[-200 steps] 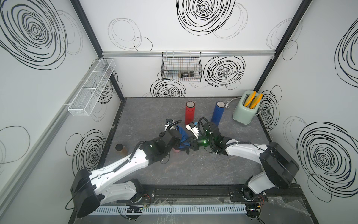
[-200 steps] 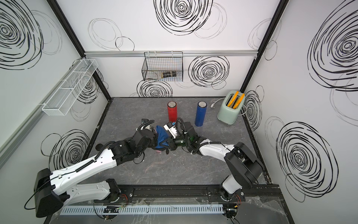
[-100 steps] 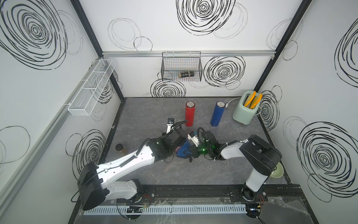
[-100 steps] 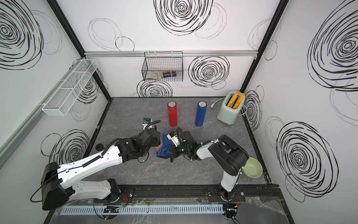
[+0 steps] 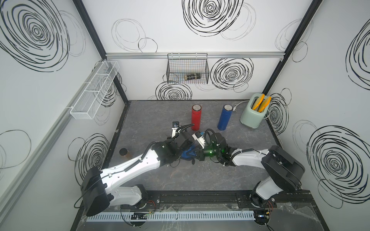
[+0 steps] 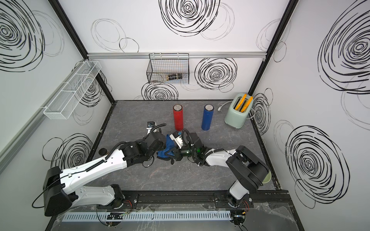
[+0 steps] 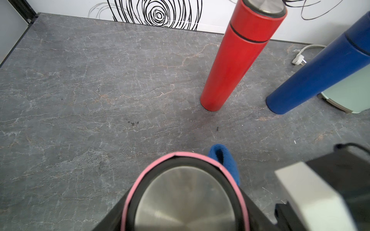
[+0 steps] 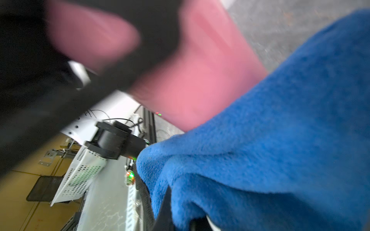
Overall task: Wipe the surface of the thermos
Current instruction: Wipe the dirt from the surface of the thermos.
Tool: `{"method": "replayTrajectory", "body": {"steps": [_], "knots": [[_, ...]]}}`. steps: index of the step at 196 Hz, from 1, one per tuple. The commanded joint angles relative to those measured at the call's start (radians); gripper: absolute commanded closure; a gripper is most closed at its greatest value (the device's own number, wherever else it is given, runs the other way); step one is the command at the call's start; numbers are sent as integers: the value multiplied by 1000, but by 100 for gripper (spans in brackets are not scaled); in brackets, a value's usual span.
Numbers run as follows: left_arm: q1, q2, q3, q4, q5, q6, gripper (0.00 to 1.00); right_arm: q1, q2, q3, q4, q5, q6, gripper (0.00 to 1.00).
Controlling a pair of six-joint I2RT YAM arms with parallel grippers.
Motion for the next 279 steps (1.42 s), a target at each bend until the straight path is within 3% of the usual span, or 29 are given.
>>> {"method": "replayTrajectory", "body": {"steps": [1, 29, 66, 113, 146, 227, 279], "knots": [[-9, 26, -9, 16, 132, -85, 100, 7, -34, 47, 33, -23, 29, 100], [1, 16, -13, 16, 138, -41, 100, -5, -57, 43, -3, -25, 26, 100], [28, -60, -60, 47, 157, 165, 100, -57, -140, 28, -167, -15, -50, 100], [58, -249, -177, 218, 403, 558, 100, -168, -208, 32, -323, -101, -168, 100], [82, -287, -185, 209, 514, 772, 100, -205, -207, 66, -398, -196, -243, 100], [94, -328, -226, 255, 646, 1169, 100, -178, -138, 120, -572, -305, -397, 100], [234, -301, -212, 218, 913, 1309, 100, -153, 41, 56, -521, -275, -473, 100]]}}
